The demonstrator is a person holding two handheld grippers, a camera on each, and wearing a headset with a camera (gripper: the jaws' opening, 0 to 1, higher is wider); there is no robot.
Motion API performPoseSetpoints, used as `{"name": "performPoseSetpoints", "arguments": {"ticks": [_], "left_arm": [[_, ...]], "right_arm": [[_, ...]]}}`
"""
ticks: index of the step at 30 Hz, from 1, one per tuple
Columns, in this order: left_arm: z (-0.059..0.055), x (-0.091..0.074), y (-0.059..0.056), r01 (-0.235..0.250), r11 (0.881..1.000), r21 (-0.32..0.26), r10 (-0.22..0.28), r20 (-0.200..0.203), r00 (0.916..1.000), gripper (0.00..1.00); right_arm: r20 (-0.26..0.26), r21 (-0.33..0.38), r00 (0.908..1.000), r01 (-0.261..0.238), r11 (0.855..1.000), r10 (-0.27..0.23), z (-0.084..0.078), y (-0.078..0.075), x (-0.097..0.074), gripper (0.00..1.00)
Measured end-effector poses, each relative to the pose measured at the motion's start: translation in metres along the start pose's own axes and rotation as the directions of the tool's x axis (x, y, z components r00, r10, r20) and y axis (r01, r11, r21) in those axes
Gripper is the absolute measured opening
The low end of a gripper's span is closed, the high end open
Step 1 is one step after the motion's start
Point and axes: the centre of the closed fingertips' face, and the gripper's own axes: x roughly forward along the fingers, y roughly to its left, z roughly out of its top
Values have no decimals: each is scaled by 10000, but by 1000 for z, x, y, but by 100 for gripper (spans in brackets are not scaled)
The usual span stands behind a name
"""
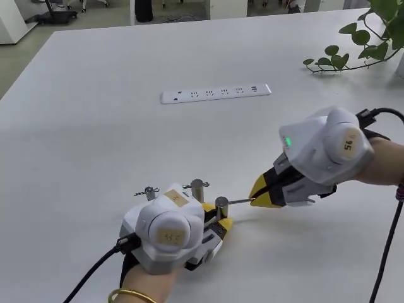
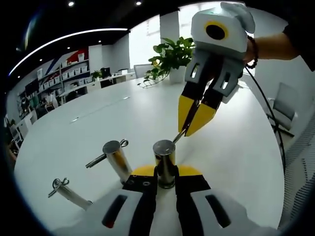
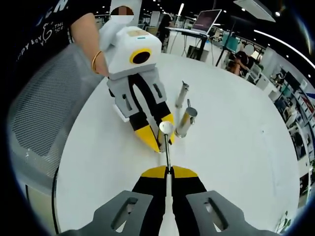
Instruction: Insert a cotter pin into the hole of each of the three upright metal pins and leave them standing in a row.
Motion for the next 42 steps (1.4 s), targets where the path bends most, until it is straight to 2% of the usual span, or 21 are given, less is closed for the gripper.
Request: {"name": "performPoseSetpoints", "arguments": {"ticks": [6,12,15,16,17,19,28,35,42], "left_arm": [[-1,0,0,56,10000,-40,-56,-15,10000,10],[-1,1,1,53,10000,-62,-53,-28,10000,10],[-1,1,1,51,10000,-60,-51,-24,10000,10],[-1,1,1,68,10000,-55,-69,-21,10000,10],[-1,2,0,100,9999,-38,-100,-24,9999,10],[-1,3,-1,122,9999,-24,-122,-20,9999,10],[-1,3,-2,125,9999,-53,-124,16,9999,10],[-2,3,-2,58,9996,-277,-54,126,9999,10],[-4,4,-2,-87,9984,-552,88,20,10000,11]], "right_arm": [[-46,-77,10000,-51,10000,51,1,-1,0,0],[167,293,9997,-207,9994,202,3,1,-2,0],[213,256,9995,-250,9994,245,4,1,-2,0],[573,422,9977,-376,9984,351,10,3,-2,0],[679,384,9969,-433,9983,406,14,3,-2,0],[446,8,9984,-359,9994,359,15,2,2,0],[527,-126,9975,-473,9988,479,24,3,9,0],[621,272,9971,-461,9986,443,25,3,12,0],[675,564,9969,-447,9974,409,28,5,13,0]]}}
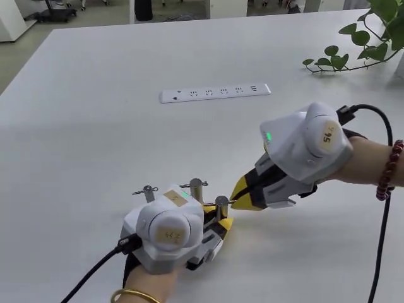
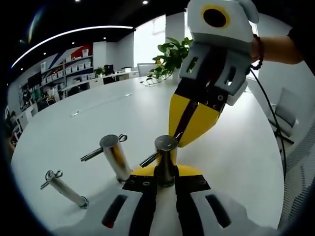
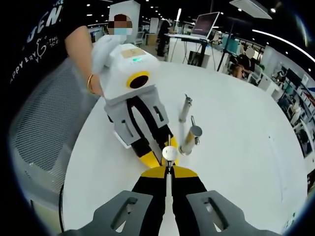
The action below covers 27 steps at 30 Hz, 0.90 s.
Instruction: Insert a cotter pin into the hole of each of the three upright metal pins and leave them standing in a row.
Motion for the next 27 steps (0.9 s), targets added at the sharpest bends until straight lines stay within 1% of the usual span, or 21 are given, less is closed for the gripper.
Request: {"name": "performPoseSetpoints", "arguments": {"ticks": [3,4,7,11,13,16,18,20,23,27], "left_arm": [[-2,1,0,-32,10000,-53,32,-59,10000,10],[-3,1,0,-36,10000,-67,35,-77,10000,10],[-3,1,0,-37,9999,-109,36,-98,9999,10],[-4,2,0,-34,9999,-127,32,-121,9999,11],[-4,2,0,-30,9999,-130,28,-141,9999,11],[-4,2,0,-23,9999,-132,21,-149,9999,11],[-4,2,0,-36,9998,-185,33,-144,9999,11],[-4,2,0,-50,9998,-197,47,-136,9999,11],[-4,2,0,-52,9998,-201,50,-138,9999,11],[-3,2,0,6,9999,-160,-9,-171,9999,11]], "right_arm": [[46,146,10000,17,9999,-17,2,1,1,0],[59,326,10000,23,9995,-25,2,0,2,0],[67,394,10000,36,9992,-39,3,0,2,0],[97,765,9999,116,9970,-124,2,1,2,0],[140,780,9999,90,9969,-102,2,2,2,0],[182,1141,9996,172,9933,-194,1,2,-2,4],[148,1183,9996,234,9927,-253,0,2,-4,5],[153,1264,9994,281,9916,-303,-1,1,-7,4],[239,1569,9990,334,9870,-376,0,0,-8,0],[278,1543,9990,298,9876,-345,0,0,-8,0]]}}
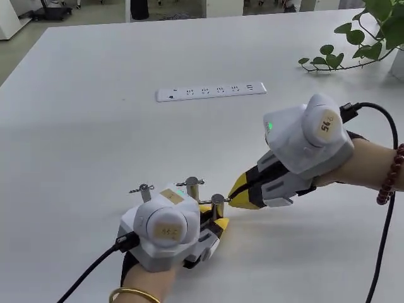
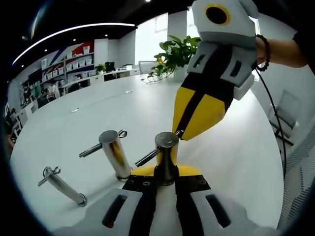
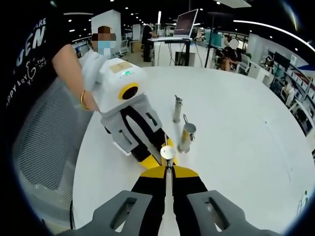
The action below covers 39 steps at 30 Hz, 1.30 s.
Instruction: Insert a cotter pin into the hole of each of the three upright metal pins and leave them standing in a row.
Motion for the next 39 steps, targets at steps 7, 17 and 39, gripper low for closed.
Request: {"name": "performPoseSetpoints", "arguments": {"ticks": [7,17,39], "left_arm": [[0,0,0,-10,10000,2,10,-4,10000,11],[-1,0,1,-49,10000,-18,49,-72,10000,11],[-4,-26,5,-86,9994,-327,79,-206,9998,30]], "right_arm": [[-47,-171,10000,-36,9998,35,2,1,3,0],[-64,-263,10000,67,9996,-69,0,0,5,0],[362,1140,9992,146,9934,-188,16,-3,20,12]]}}
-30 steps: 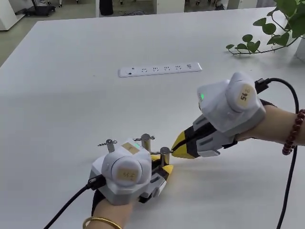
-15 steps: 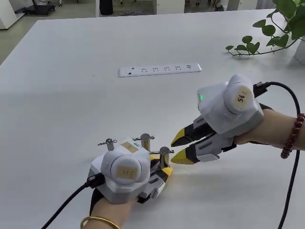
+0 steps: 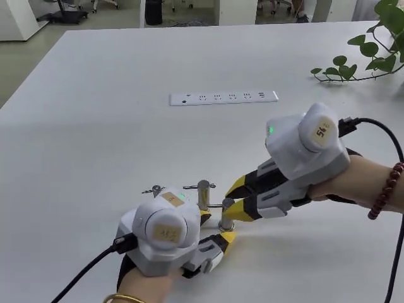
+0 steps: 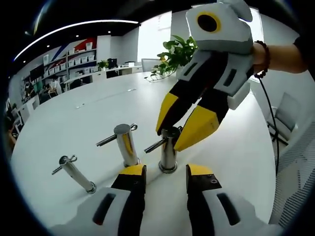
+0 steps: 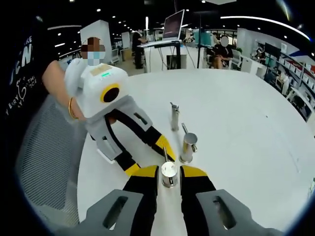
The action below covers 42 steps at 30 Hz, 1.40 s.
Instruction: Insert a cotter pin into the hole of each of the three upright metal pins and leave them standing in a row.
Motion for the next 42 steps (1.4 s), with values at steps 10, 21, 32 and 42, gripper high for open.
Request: {"name": "performPoseSetpoints", "arguments": {"ticks": [10,21,32,42], "left_arm": [[7,-9,0,45,9996,-265,-41,173,9998,33],[7,-25,2,-27,9997,-231,34,328,9995,39],[8,-46,8,-261,9995,-190,268,406,9988,43],[11,-67,28,-622,9980,-95,626,521,9967,48]], "right_arm": [[-87,-135,10000,-5,9999,4,-1,0,3,9],[-5,-54,10000,-54,10000,54,-2,1,1,8],[-130,-309,9999,-19,9995,15,-6,-3,-3,8],[-310,-455,9994,118,9989,-132,-8,-10,-8,8]]}}
